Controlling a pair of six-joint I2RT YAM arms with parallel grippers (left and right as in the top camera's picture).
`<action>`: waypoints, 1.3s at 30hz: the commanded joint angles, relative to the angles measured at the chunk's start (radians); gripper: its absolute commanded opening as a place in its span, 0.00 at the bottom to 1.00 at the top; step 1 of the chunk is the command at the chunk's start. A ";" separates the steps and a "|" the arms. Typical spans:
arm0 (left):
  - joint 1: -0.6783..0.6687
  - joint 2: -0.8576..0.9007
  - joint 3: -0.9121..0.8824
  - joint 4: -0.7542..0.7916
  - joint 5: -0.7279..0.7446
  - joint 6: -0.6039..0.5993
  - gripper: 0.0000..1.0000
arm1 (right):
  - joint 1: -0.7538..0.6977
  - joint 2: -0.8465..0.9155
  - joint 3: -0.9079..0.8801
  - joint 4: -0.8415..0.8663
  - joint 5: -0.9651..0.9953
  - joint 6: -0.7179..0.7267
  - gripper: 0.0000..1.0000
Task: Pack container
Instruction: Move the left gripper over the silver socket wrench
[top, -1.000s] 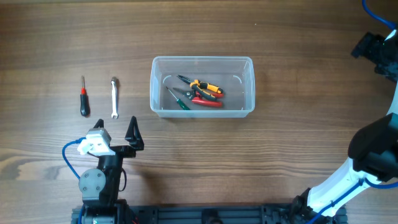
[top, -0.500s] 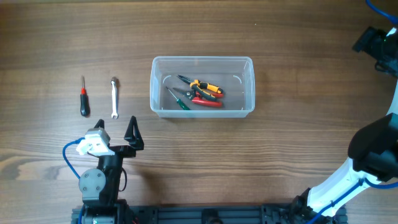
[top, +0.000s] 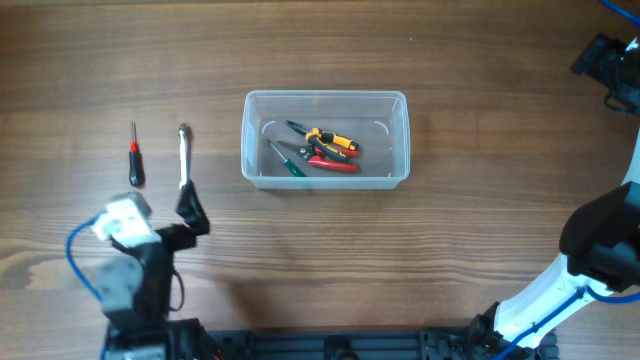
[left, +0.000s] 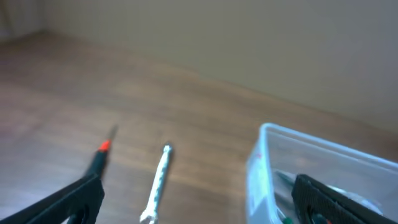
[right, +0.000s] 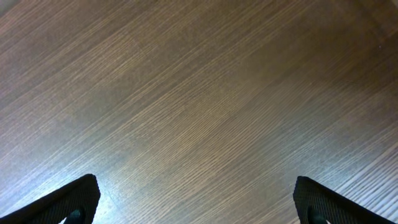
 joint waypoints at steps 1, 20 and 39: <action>0.089 0.249 0.251 -0.098 0.140 0.069 1.00 | 0.005 0.003 -0.002 0.005 -0.012 -0.003 1.00; 0.178 1.213 1.199 -0.677 0.152 0.210 1.00 | 0.005 0.003 -0.002 0.005 -0.013 -0.003 1.00; 0.058 1.518 1.222 -0.695 0.003 0.316 1.00 | 0.005 0.003 -0.002 0.006 -0.012 -0.002 1.00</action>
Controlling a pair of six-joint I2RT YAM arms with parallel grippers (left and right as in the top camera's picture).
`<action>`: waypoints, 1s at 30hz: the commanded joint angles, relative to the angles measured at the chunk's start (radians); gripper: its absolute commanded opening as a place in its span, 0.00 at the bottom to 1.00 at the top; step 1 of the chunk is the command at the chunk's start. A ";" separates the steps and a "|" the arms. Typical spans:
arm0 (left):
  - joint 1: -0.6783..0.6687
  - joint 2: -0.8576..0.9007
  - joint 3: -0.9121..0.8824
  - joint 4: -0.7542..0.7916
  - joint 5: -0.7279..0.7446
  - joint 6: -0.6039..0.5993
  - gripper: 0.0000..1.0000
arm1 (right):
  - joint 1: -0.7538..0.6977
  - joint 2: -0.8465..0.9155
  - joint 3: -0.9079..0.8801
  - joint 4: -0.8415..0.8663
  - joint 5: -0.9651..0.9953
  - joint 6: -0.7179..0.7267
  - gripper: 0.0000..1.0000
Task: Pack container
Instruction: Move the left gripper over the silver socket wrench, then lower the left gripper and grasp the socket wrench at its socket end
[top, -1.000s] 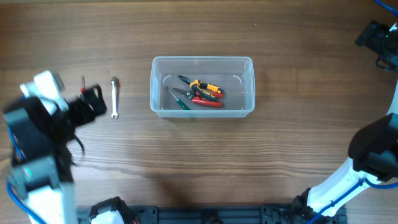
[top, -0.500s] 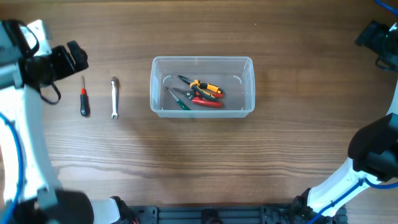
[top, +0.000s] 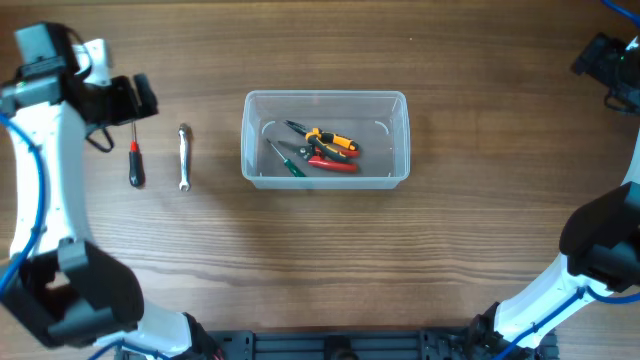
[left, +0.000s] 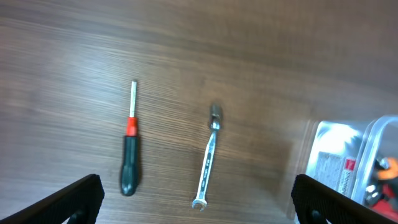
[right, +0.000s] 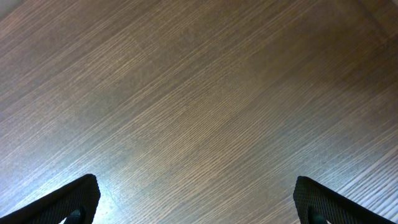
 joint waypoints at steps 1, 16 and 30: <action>-0.061 0.097 0.013 -0.026 -0.094 0.055 1.00 | 0.005 0.003 -0.001 0.002 -0.008 -0.003 1.00; -0.116 0.239 0.012 0.034 -0.077 0.043 1.00 | 0.005 0.003 -0.001 0.002 -0.008 -0.002 1.00; -0.116 0.330 0.011 0.064 -0.040 0.044 1.00 | 0.005 0.003 -0.001 0.002 -0.008 -0.002 1.00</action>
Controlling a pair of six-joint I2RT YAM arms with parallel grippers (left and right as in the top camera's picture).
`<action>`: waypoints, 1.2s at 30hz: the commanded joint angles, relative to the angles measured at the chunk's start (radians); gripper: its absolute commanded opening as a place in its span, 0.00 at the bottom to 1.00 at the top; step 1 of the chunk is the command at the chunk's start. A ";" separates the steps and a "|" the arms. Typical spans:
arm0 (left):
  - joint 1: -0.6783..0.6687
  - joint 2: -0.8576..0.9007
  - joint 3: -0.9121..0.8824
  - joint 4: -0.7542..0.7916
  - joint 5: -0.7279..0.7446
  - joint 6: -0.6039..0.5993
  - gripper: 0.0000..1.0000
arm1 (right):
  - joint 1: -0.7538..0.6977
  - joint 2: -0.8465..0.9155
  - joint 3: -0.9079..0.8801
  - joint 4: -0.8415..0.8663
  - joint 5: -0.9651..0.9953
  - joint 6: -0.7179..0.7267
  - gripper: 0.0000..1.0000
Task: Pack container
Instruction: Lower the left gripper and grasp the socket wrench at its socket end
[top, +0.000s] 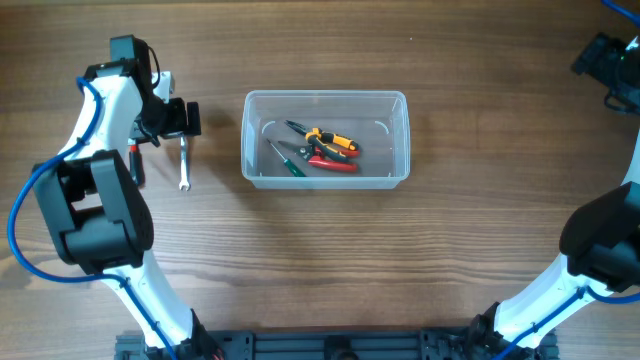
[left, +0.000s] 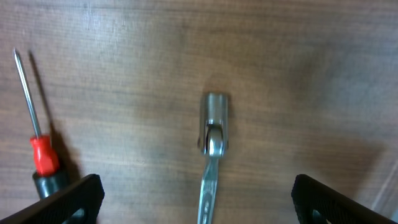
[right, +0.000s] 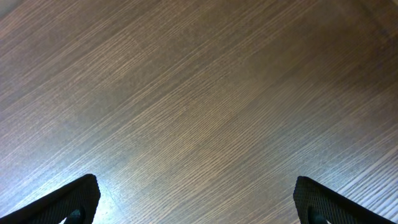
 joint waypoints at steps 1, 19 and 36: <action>-0.001 -0.001 0.008 0.010 0.082 0.018 1.00 | 0.005 0.003 -0.001 0.002 -0.008 -0.002 1.00; -0.001 0.013 0.008 -0.029 0.053 0.018 1.00 | 0.005 0.003 -0.001 0.002 -0.008 -0.003 1.00; -0.079 0.106 0.008 -0.043 -0.052 0.005 1.00 | 0.005 0.003 -0.001 0.002 -0.008 -0.002 1.00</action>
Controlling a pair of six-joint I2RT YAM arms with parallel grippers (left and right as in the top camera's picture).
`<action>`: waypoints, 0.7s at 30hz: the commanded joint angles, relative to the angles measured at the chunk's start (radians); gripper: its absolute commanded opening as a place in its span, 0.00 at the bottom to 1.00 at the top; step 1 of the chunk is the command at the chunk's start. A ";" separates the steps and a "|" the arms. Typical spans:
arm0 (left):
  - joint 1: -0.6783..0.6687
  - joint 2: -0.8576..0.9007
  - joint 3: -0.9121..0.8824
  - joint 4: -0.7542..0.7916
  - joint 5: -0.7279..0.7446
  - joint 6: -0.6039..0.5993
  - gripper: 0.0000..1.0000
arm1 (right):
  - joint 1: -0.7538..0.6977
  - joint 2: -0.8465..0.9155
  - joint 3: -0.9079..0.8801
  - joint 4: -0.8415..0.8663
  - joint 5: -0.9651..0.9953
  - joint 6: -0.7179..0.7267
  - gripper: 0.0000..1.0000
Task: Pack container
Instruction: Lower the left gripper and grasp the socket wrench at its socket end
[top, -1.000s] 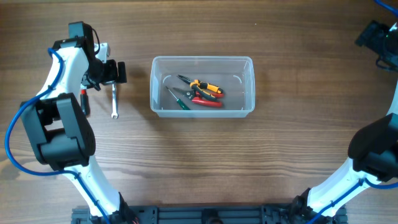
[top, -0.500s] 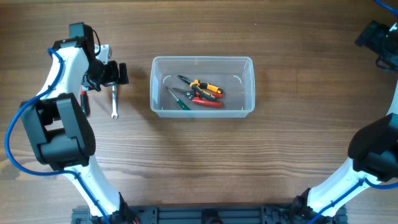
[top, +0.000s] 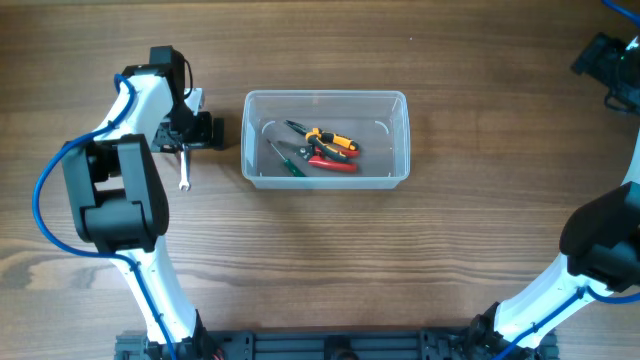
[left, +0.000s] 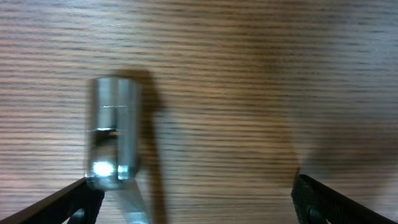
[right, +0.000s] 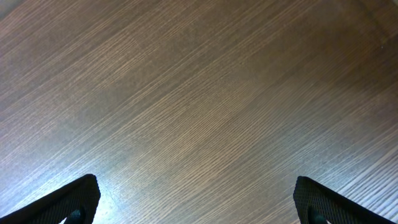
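Observation:
A clear plastic container (top: 405, 140) stands mid-table, holding orange-black pliers (top: 333, 140), a red-handled tool (top: 335, 164) and a green screwdriver (top: 288, 162). To its left a silver wrench (top: 184, 172) lies lengthwise. My left gripper (top: 190, 133) is low over the wrench's far end and open. In the left wrist view the wrench's socket head (left: 113, 140) sits close by the left fingertip (left: 81, 202), with bare wood across the rest of the gap. My left arm hides the black screwdriver. My right gripper (right: 196, 202) is open over bare wood at the far right.
The right arm's black wrist (top: 608, 62) hangs over the back right corner. Its white base link (top: 560, 290) rises at the front right. The left arm (top: 115, 190) spans the table's left side from front to back.
My left gripper has shifted a little right and come down close to the wrench's socket end, which now fills the left of the wrist view. The right arm has not moved.
My left gripper was first open near the table's front left, below the wrench. Then it was high at the far left over the screwdriver and wrench. Then it was above the wrench's head, and now it is low at that head, still open.

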 joint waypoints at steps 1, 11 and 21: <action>0.020 0.005 0.008 0.002 -0.018 -0.009 1.00 | 0.005 0.003 -0.001 0.003 -0.008 -0.003 1.00; 0.073 0.005 0.008 -0.016 -0.006 -0.011 1.00 | 0.005 0.003 -0.001 0.002 -0.008 -0.003 1.00; 0.071 0.005 0.008 -0.016 -0.006 -0.010 1.00 | 0.005 0.003 -0.001 0.003 -0.008 -0.003 1.00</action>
